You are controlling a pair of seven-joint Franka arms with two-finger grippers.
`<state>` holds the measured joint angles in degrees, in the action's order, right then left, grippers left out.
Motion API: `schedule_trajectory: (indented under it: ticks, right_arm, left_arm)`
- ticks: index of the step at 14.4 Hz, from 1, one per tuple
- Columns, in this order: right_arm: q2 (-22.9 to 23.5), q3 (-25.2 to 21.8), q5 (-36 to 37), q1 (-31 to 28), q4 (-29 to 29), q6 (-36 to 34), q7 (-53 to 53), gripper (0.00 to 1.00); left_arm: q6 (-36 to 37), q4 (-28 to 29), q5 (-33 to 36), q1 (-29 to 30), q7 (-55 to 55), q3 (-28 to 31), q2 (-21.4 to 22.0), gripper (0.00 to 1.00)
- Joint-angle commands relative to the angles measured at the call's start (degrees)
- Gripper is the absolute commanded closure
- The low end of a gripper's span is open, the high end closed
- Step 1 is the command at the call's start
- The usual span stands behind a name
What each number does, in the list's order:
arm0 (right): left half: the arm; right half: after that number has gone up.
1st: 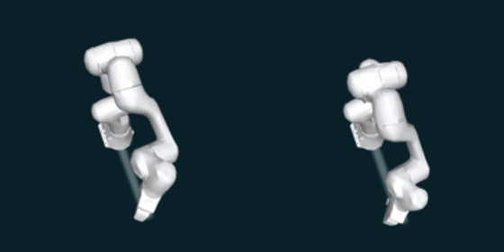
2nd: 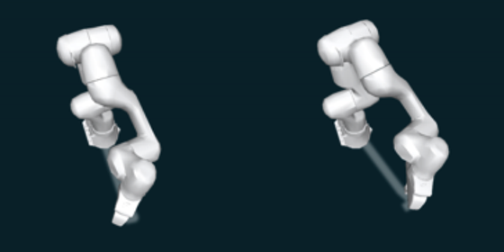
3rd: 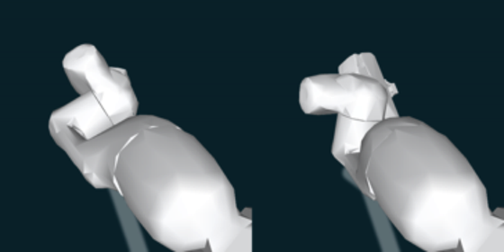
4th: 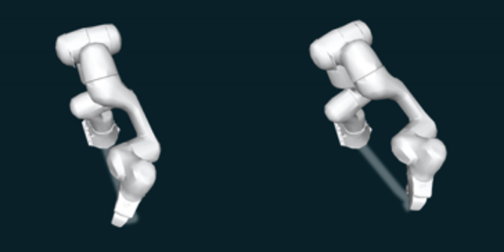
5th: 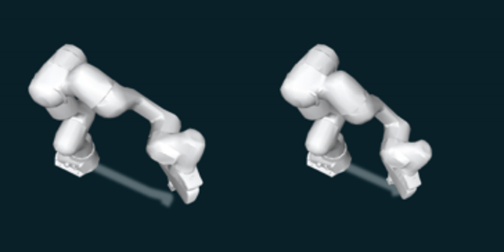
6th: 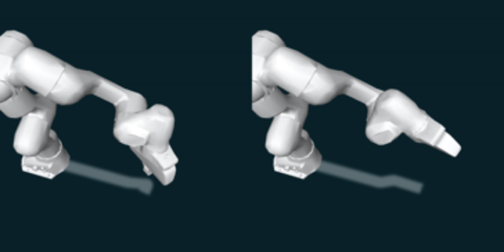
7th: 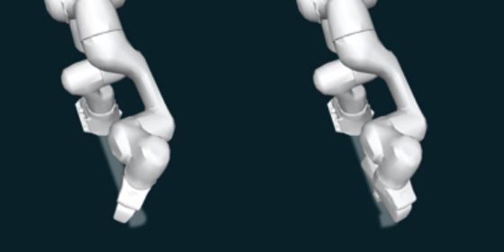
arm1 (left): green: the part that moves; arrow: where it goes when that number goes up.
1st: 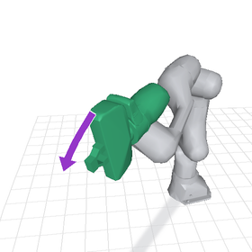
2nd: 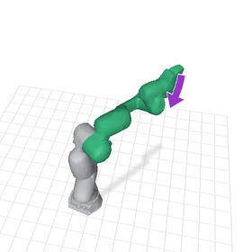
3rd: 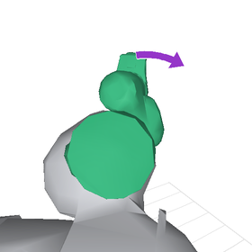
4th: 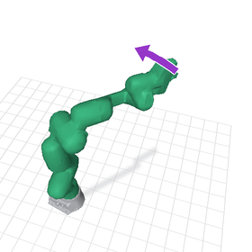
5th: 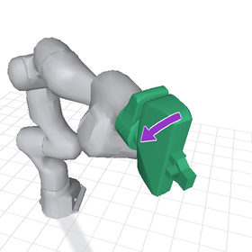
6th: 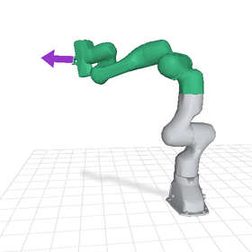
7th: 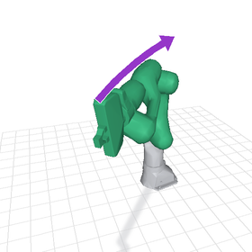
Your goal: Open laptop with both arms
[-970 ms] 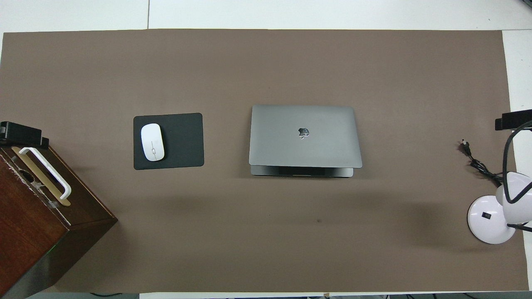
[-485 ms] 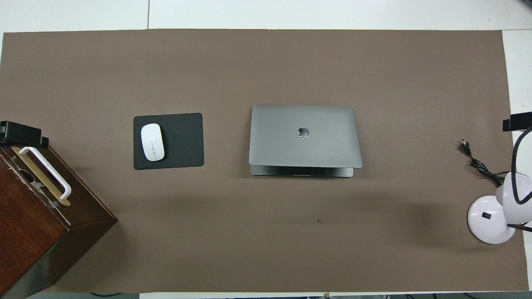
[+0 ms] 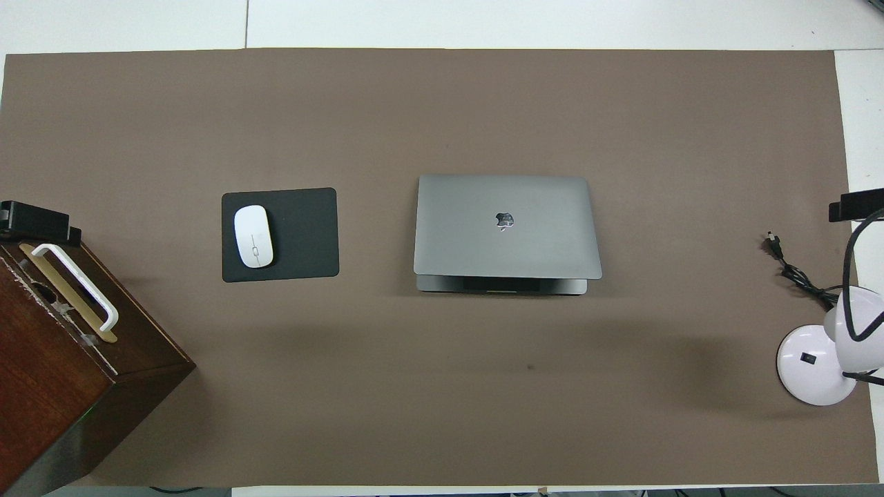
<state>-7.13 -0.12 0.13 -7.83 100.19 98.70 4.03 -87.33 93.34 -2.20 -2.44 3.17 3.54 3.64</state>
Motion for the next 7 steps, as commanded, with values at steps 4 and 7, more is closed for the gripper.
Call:
schedule_trajectory:
  ticks: [4,7]
  right_arm:
    - [-1.13,0.38,-0.57,-0.88,1.59,0.36,0.98,0.0]
    - [-0.87,0.55,-1.19,-0.09,1.15,0.36,-4.36,0.0]
  left_arm:
    - [-0.82,-1.05,0.35,0.07,-0.09,-0.46,-0.56,0.0]
    - [-1.18,-0.97,0.7,-0.46,-5.44,-0.73,-0.56,0.66]
